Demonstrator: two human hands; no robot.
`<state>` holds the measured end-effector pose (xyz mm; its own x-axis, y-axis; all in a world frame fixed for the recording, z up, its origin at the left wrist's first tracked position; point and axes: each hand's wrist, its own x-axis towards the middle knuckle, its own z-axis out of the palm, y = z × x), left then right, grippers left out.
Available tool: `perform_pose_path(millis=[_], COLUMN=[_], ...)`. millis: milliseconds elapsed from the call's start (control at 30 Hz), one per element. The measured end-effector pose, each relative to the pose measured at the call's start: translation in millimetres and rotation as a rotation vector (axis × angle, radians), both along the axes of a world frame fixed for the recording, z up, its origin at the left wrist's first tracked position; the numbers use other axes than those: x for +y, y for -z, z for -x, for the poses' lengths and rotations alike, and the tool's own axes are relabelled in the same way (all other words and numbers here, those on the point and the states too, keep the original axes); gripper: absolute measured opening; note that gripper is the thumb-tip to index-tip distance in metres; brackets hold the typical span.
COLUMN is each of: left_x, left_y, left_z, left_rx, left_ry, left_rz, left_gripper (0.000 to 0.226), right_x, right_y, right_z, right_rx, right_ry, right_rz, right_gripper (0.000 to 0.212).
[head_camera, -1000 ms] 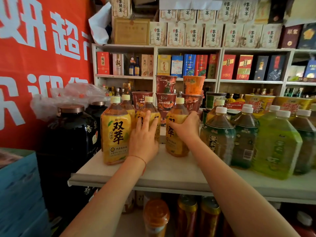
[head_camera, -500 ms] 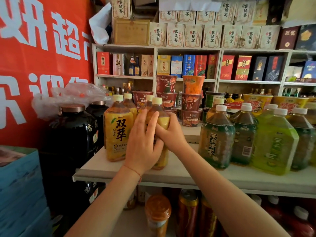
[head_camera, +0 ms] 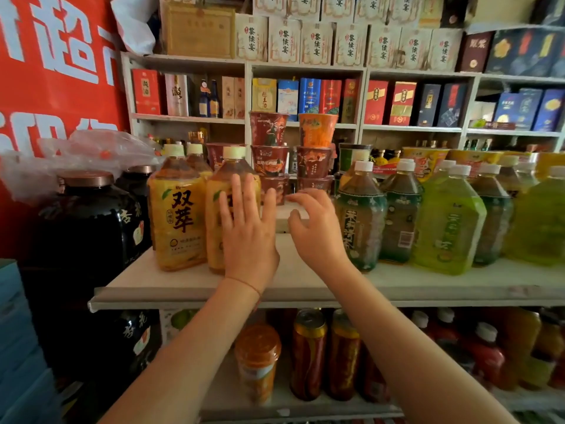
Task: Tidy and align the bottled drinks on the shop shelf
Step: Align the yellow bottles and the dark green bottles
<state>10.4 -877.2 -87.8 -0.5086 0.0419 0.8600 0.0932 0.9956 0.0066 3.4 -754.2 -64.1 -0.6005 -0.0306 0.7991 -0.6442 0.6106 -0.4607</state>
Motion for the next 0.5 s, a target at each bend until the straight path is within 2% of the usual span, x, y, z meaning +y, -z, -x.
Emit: perform_pose_path(millis=[100,167,200,267,333,400,500], left_x=[34,53,69,94,122,141,152], left_y=[4,1,-4,-14,-19,-19,-18], left_z=[0,1,3,5,9,14,23], left_rx=[-0.045,-0.136,-0.18,-0.232,-0.263,-0.271,-0.319], left_ry=[0.191,0.348,0.446,0.586,0.613,0.545,0.464], left_rz=[0.007,-0.13,-0.223,-0.36,-0.374,-0.368,-0.46], left_gripper=[0.073,0.071,0.073,0.084,0.101,0.113,0.122], right_x=[41,63,79,103,125,136,143], right_y=[-6,-12,-16,-23,-26,-24,-25], right_z=[-11,-15,-16,-13,-11,-9,-6], right_rx=[0.158,0.164,0.112,-0.116,-0.352,-0.411,-0.45], right_ry=[0.203,0.304,0.35,0.368,0.31,0.243,0.168], right_rz=[0.074,0.117,0.136,0.144,0.097,0.055,0.076], right_gripper=[0.036,0.042,0.043,0.042,0.043,0.046,0.052])
